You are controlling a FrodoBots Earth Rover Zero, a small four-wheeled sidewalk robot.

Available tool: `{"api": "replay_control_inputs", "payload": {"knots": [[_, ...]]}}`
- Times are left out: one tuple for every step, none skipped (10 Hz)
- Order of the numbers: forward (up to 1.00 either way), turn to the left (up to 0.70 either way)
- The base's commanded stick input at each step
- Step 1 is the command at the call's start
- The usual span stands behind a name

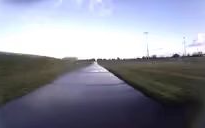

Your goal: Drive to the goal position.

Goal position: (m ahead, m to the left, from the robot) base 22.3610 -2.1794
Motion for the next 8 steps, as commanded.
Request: {"api": "replay_control_inputs", "payload": {"knots": [[0.45, 0.0], [0.45, 0.0], [0.45, 0.0], [0.45, 0.0], [0.45, 0.0], [0.45, 0.0], [0.45, 0.0], [0.45, 0.0]]}}
